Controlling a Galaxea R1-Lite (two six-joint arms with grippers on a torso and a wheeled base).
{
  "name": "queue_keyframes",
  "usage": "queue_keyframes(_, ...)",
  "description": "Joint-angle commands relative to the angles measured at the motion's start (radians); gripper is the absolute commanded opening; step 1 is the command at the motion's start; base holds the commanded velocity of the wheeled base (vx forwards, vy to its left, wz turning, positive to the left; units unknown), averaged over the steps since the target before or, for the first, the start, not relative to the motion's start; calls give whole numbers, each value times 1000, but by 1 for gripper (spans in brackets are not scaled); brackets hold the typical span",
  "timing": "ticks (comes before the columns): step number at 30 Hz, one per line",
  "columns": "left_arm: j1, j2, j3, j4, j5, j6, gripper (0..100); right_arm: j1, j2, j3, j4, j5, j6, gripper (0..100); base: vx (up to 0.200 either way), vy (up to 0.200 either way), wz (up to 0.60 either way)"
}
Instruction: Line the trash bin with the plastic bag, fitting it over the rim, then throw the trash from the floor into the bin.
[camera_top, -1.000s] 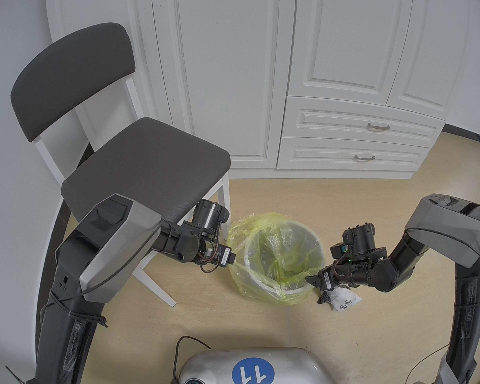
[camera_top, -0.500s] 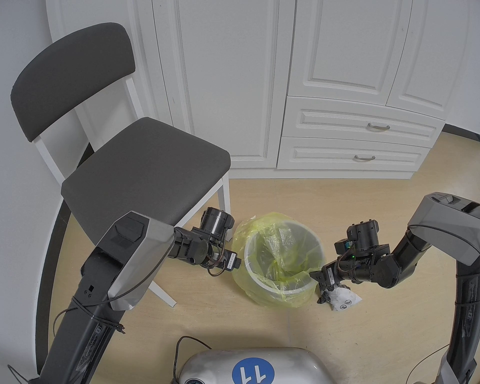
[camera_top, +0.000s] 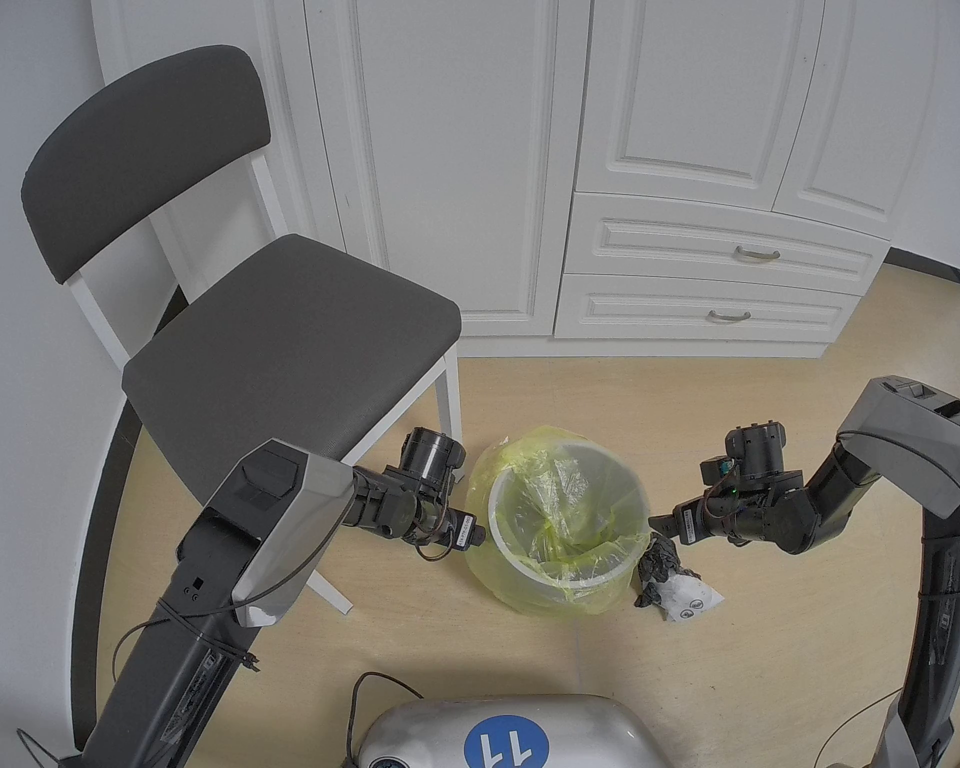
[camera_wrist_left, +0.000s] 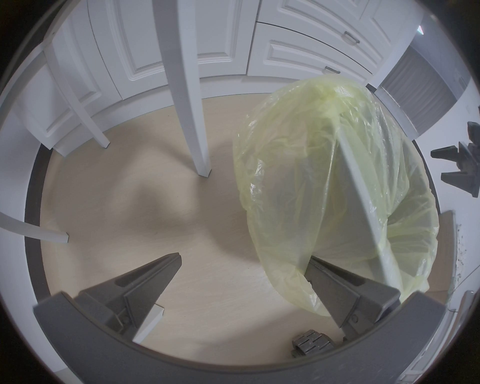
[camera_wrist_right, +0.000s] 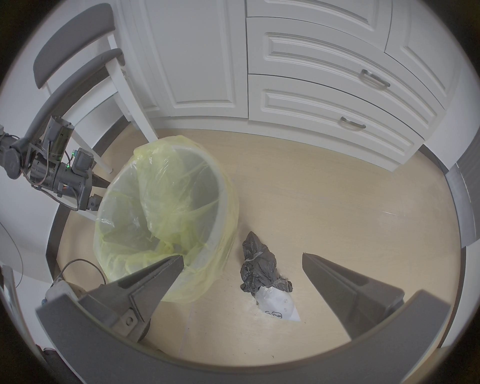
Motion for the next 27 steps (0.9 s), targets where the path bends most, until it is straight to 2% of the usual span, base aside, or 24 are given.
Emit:
queue_keyframes(1,3,-63,0,27,3,-21,100,-15,-18,8,1,26,-1,100,0,0,0)
queue_keyframes(4,6,-151,81,48,3,-44,100,-17,-15,28,1,27,-1,100,0,0,0)
queue_keyframes(7,6,-316,303,19,-2,-45,100,-44,-9,71,-2,30,-1,100,0,0,0)
queue_keyframes(10,5,-427,480,-58,-14,-42,100,-80,-21,103,-9,42,3,100,0,0,0)
queue_keyframes(13,5,-527,671,-197,-14,-39,100,-104,-64,178,-16,92,3,100,0,0,0)
queue_keyframes(15,6,-585,773,-265,-14,-38,100,-110,-76,213,-18,105,-1,100,0,0,0)
queue_keyframes(16,6,-585,773,-265,-14,-38,100,-110,-76,213,-18,105,-1,100,0,0,0)
queue_keyframes(17,6,-655,886,-332,-17,-38,100,-132,-70,225,-18,104,-8,100,0,0,0)
queue_keyframes(22,-28,-809,1139,-501,-23,-38,100,-199,30,164,-19,107,-8,100,0,0,0)
queue_keyframes(23,-28,-809,1139,-501,-23,-38,100,-199,30,164,-19,107,-8,100,0,0,0)
queue_keyframes(27,-78,-925,1294,-679,-23,-54,100,-239,172,32,-16,124,-1,100,0,0,0)
